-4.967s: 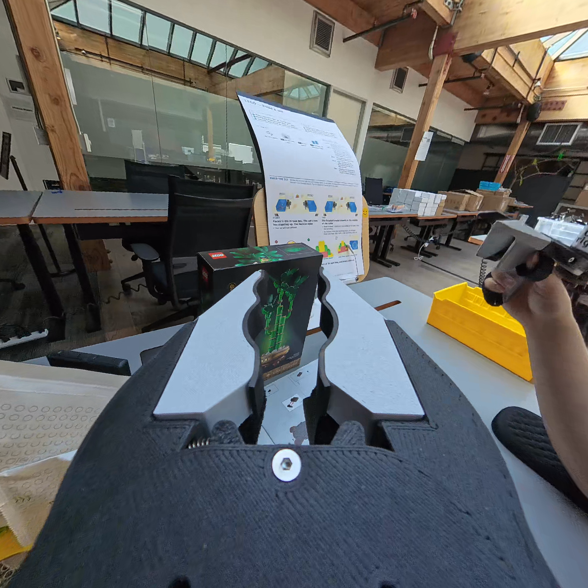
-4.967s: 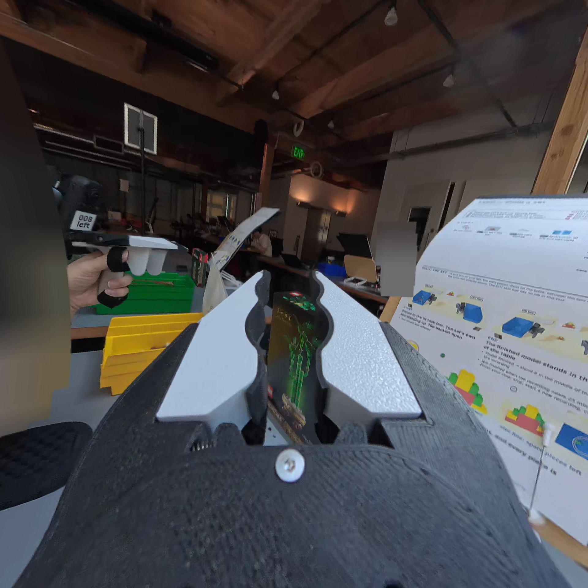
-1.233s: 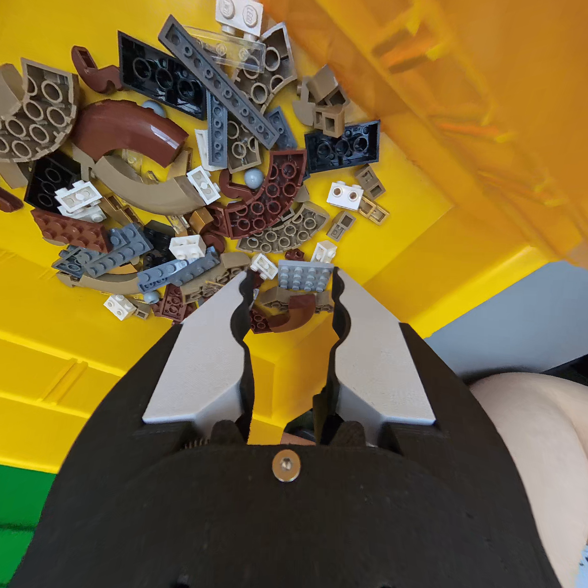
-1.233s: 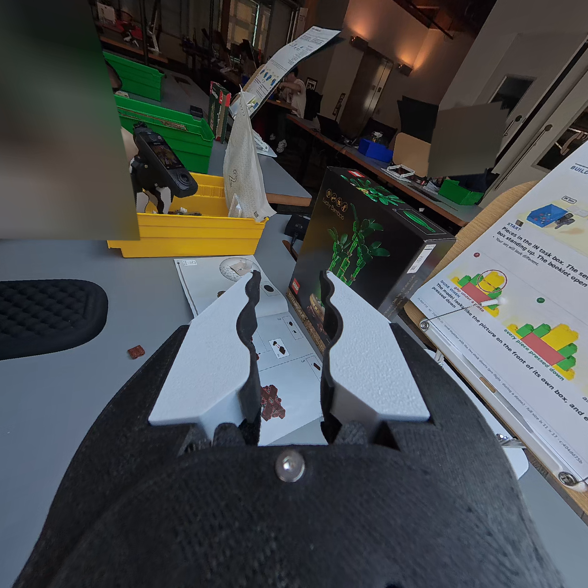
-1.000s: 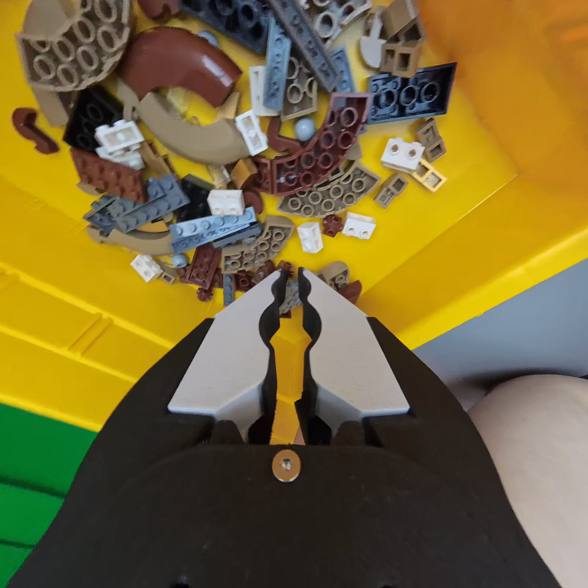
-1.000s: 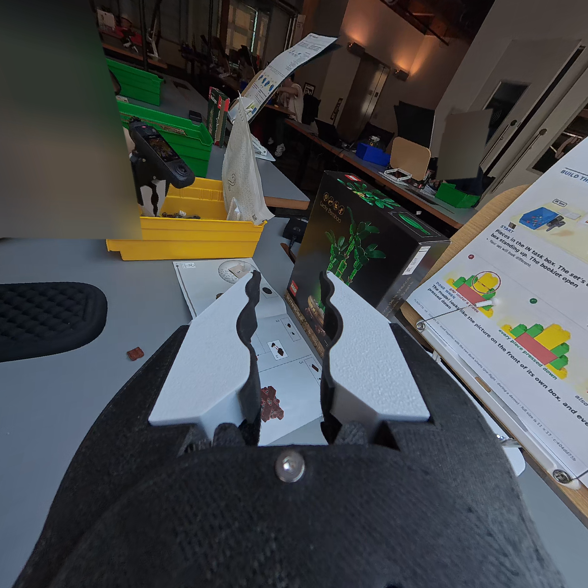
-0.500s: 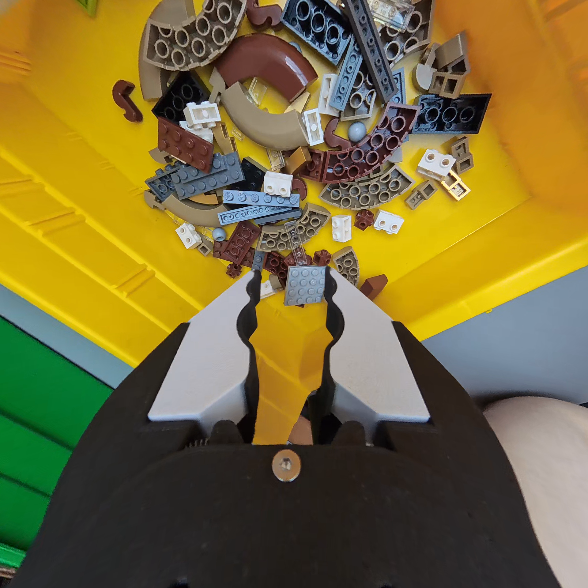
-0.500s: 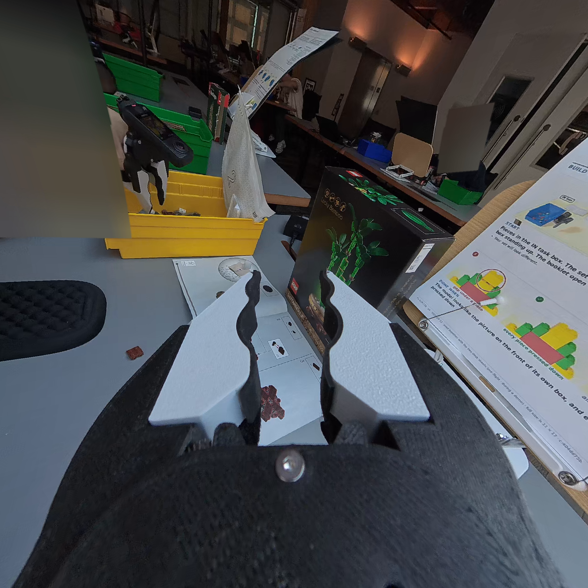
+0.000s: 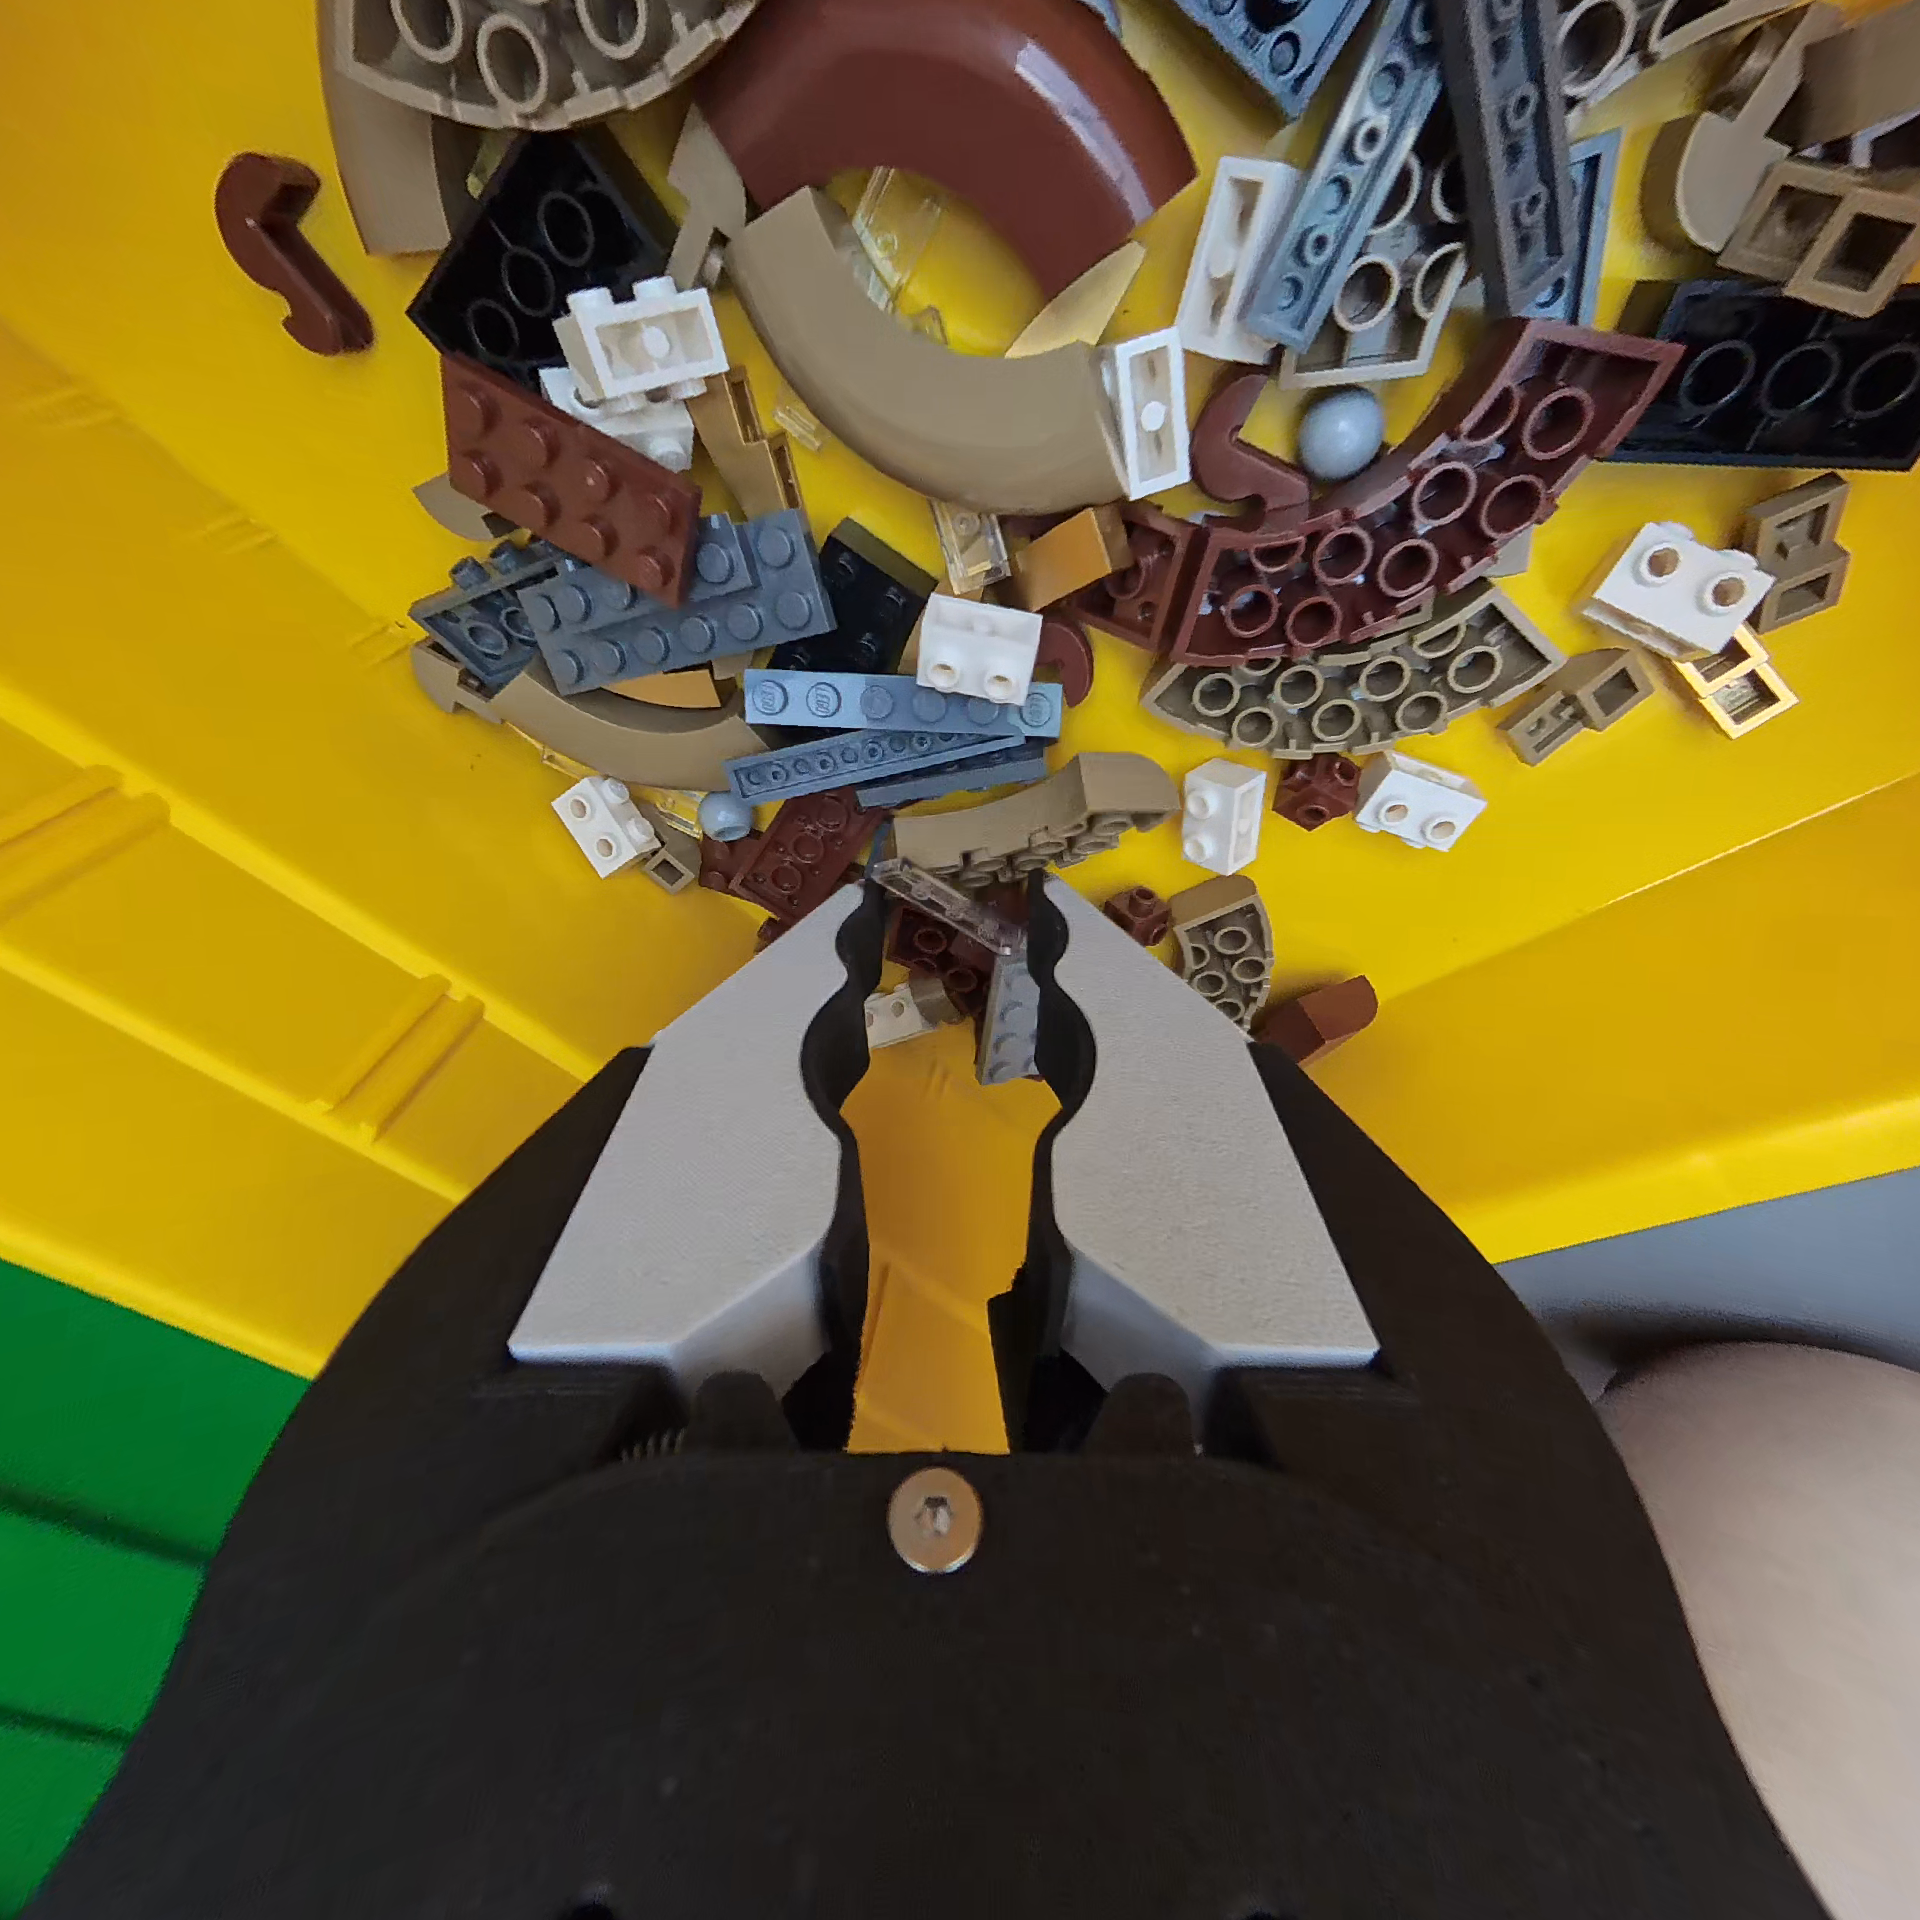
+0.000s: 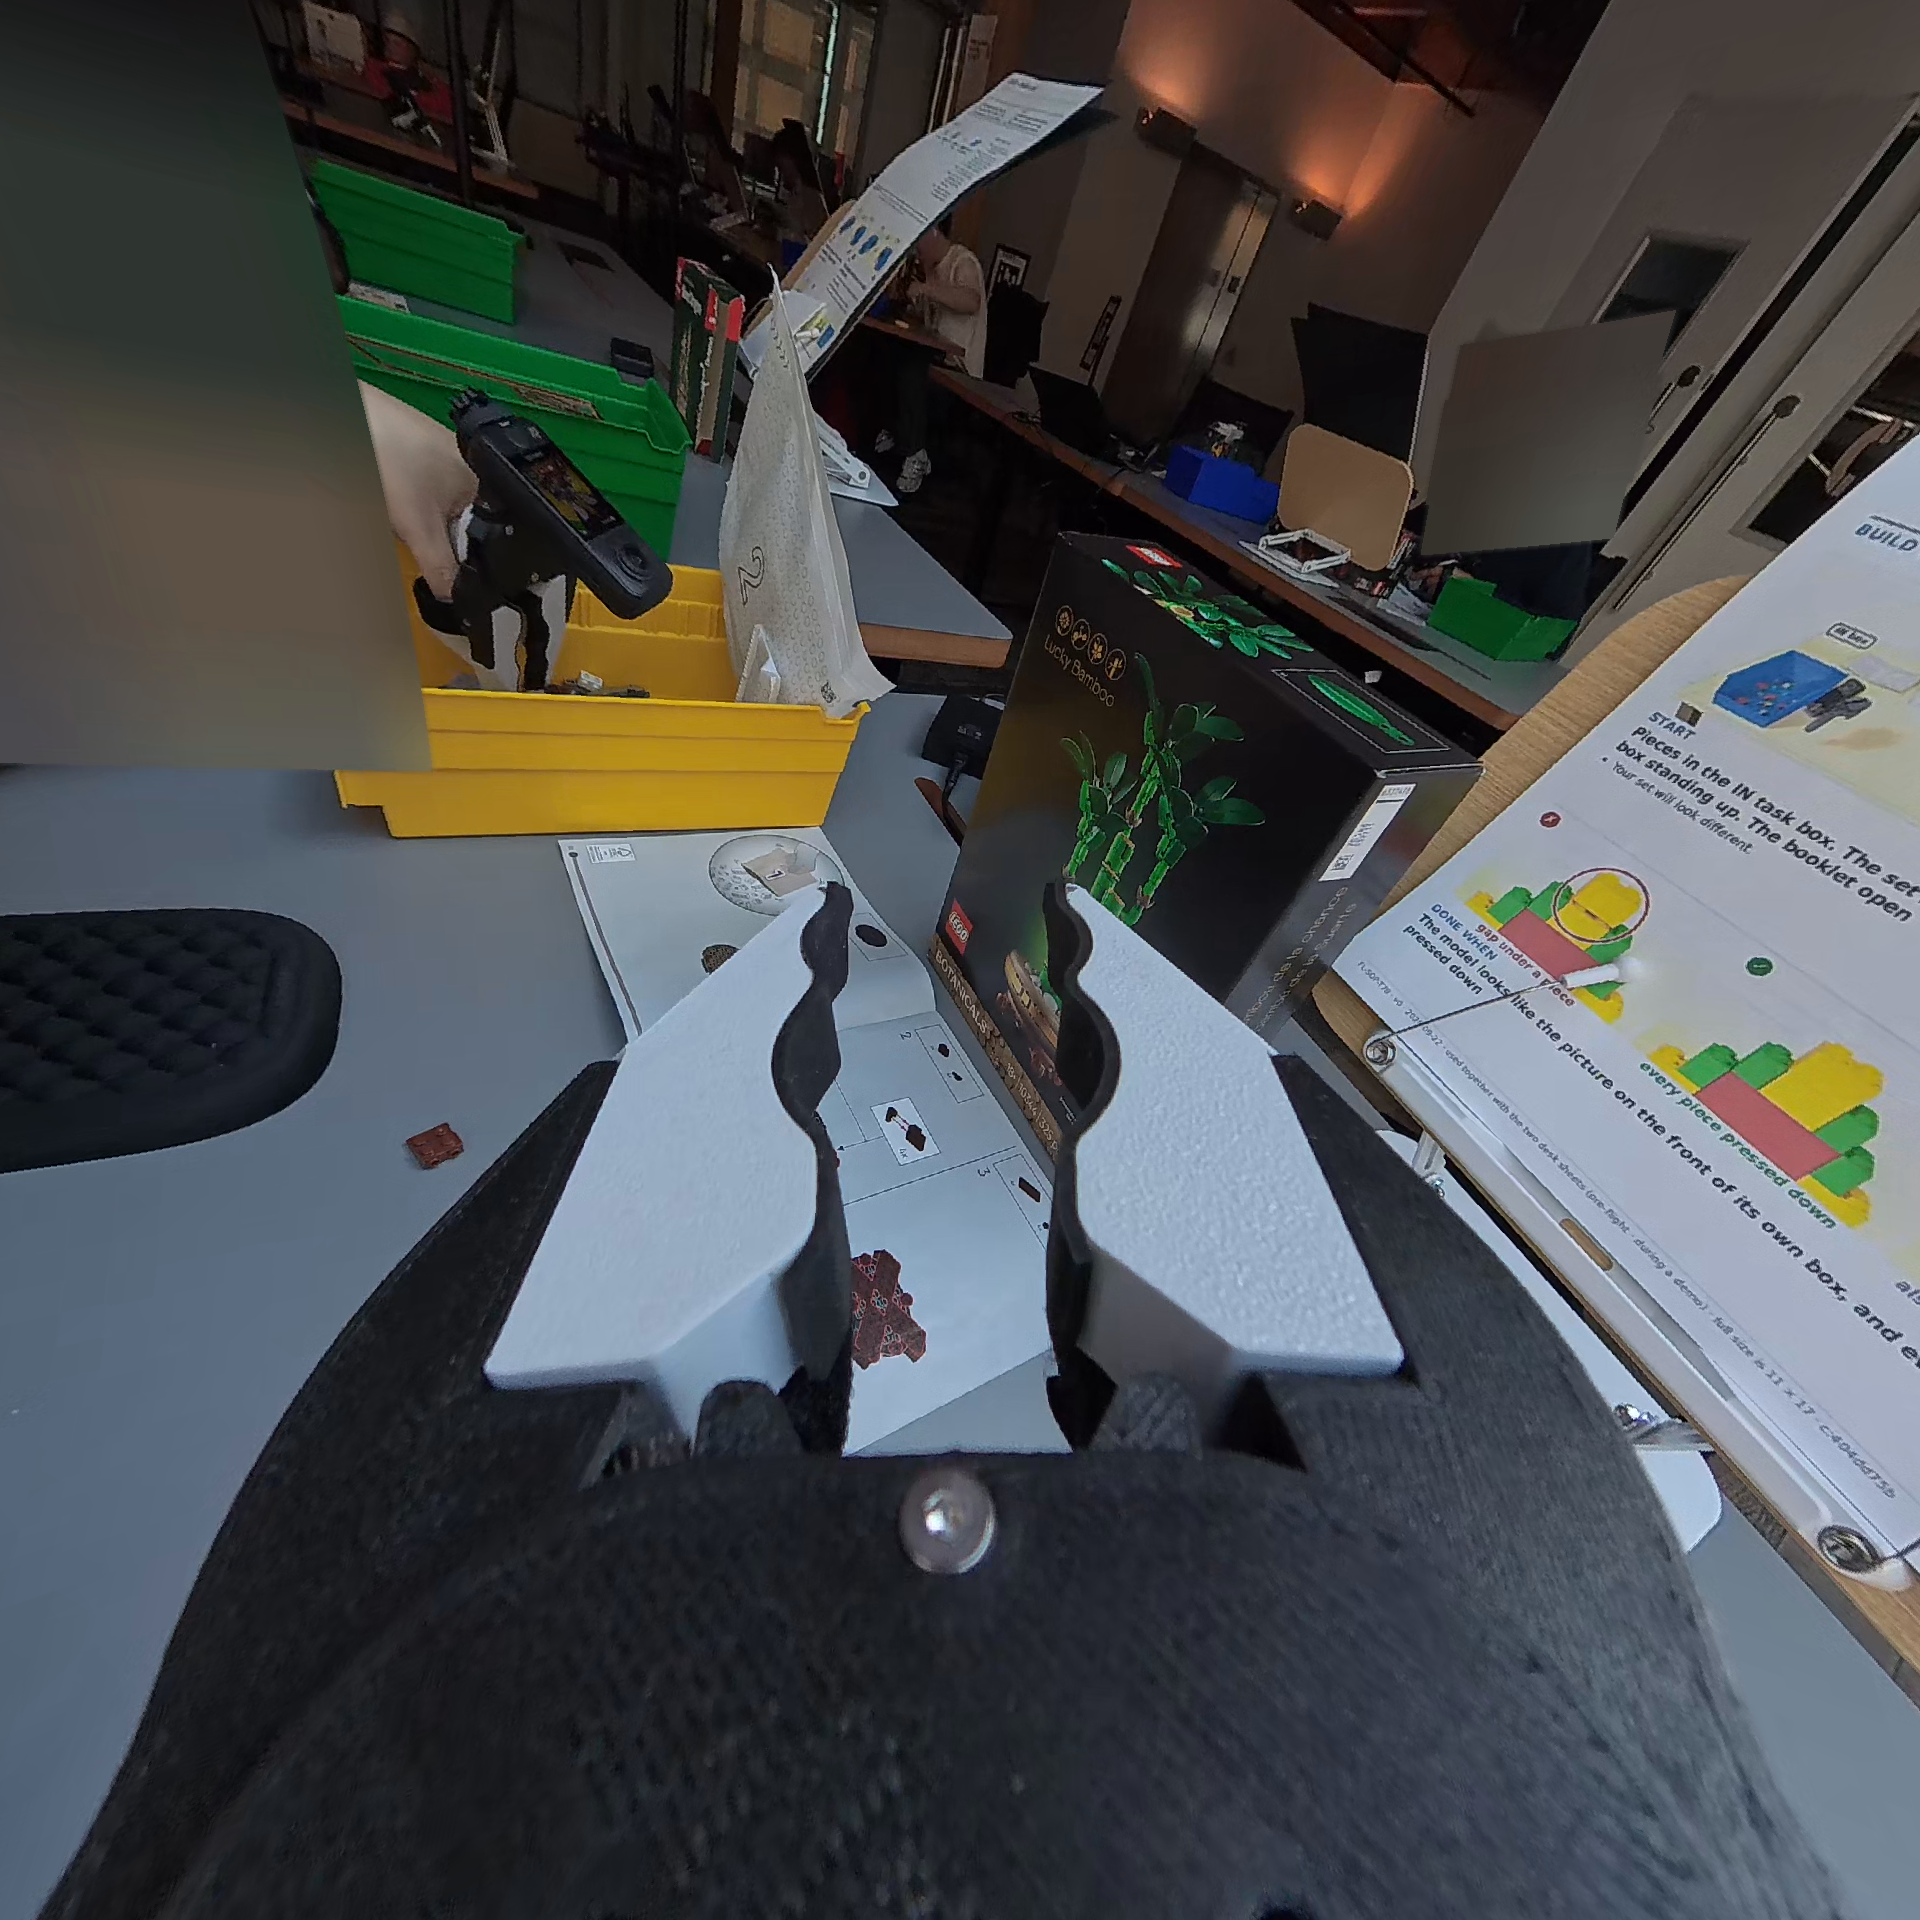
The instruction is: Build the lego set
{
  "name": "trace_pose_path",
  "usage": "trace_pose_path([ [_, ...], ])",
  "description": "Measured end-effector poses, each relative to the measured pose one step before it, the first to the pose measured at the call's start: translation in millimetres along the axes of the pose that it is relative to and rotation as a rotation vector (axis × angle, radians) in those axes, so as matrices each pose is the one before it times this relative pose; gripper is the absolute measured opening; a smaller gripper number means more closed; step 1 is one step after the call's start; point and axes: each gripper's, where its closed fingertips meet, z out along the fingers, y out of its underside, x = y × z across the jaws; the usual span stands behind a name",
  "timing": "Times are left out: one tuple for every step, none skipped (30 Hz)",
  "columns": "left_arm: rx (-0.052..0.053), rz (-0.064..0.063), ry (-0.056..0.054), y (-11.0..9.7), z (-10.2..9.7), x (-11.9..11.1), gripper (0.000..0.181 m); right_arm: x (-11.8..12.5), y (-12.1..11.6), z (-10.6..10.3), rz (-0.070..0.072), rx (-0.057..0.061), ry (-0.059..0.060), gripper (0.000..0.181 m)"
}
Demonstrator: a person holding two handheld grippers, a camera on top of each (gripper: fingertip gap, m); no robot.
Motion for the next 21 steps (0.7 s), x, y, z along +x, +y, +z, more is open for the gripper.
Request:
trace_pose_path([
  [0.0014, -0.009, -0.0046, 0.91, -0.15, -2.1, 0.026, 0.01, 0.13, -0.01, -0.0007, -0.0003, -0.0001, 0.038],
  [0.0065, -0.0108, -0.0088, 0.49, -1.24, -2.78, 0.026, 0.18, 0.14, -0.04, -0.0004, -0.0007, 0.0001, 0.038],
  [0.0109, -0.0152, -0.0072, 0.24, -2.37, -2.53, 0.026, 0.25, 0.31, 0.02, -0.0004, -0.0012, 0.0003, 0.038],
  [0.0126, -0.0165, -0.0123, 0.16, -3.23, -3.35, 0.026, 0.42, 0.17, -0.1, -0.0007, -0.0007, 0.0012, 0.038],
  [0.0141, -0.0157, -0.0187, 0.12, -3.54, -4.23, 0.026, 0.46, 0.28, -0.06, 0.0002, -0.0005, 0.0012, 0.038],
  [0.0101, -0.0134, -0.0202, 0.62, -3.14, -4.4, 0.026, 0.27, 0.37, 0.12, 0.0014, -0.0004, -0.0003, 0.038],
  [0.0051, -0.0106, -0.0156, 1.21, -2.58, -3.38, 0.026, 0.14, 0.36, 0.17, 0.0017, -0.0005, -0.0006, 0.038],
  [0.0013, -0.0073, -0.0103, 1.54, -1.67, -2.21, 0.026, 0.14, 0.48, 0.3, 0.0011, -0.0009, -0.0006, 0.038],
  [-0.0025, -0.0037, -0.0073, 1.81, -1.08, -1.37, 0.026, 0.21, 0.56, 0.31, 0.0005, -0.0017, 0.0001, 0.038],
  [-0.0012, -0.0018, -0.0117, 1.4, -0.82, -2.08, 0.026, 0.05, 0.56, 0.32, -0.0002, -0.0022, 0.0001, 0.038],
  [0.005, -0.0037, -0.0063, -0.02, -1.06, -1.39, 0.026, -0.1, 0.27, 0.23, -0.0005, -0.0018, -0.0001, 0.038],
  [0.0108, -0.0071, -0.0029, -1.4, -1.48, -1.18, 0.026, -0.07, 0.12, 0.14, -0.0013, -0.0008, 0.0006, 0.038],
  [0.0099, -0.0096, -0.0129, -1.42, -1.82, -2.9, 0.026, -0.15, -0.13, 0.03, -0.0019, -0.0008, 0.0008, 0.038],
  [0.0098, -0.0104, -0.0109, -1.64, -2.17, -2.46, 0.026, -0.21, -0.03, 0.12, -0.0016, -0.0008, 0.0002, 0.038],
  [0.0106, -0.0058, -0.0178, -1.79, -2.09, -3.16, 0.026, -0.18, -0.12, -0.07, -0.0012, -0.0004, -0.0002, 0.038],
  [0.0118, -0.0009, -0.0144, -1.8, -2.02, -2.35, 0.026, -0.12, -0.14, -0.06, -0.0011, -0.0003, 0.0003, 0.038],
  [0.0106, 0.0022, -0.0077, -1.65, -1.62, -0.88, 0.026, -0.04, -0.03, -0.02, -0.0008, 0.0, 0.0003, 0.038],
  [0.0097, 0.0044, 0.0028, -1.6, -1.21, 0.89, 0.026, 0.02, 0.1, -0.02, 0.0005, -0.0005, -0.0006, 0.038],
  [0.0076, 0.0063, 0.0065, -1.24, -0.8, 1.81, 0.026, -0.01, 0.05, -0.07, 0.0008, -0.0001, -0.0002, 0.038],
  [0.0015, 0.0065, 0.0087, -0.46, -0.58, 2.39, 0.026, 0.06, 0.0, 0.03, 0.0004, 0.0003, -0.0004, 0.038],
  [-0.0052, 0.0092, 0.0154, 0.68, -0.1, 3.74, 0.026, -0.08, 0.15, 0.07, 0.0007, -0.0004, -0.0005, 0.038],
])
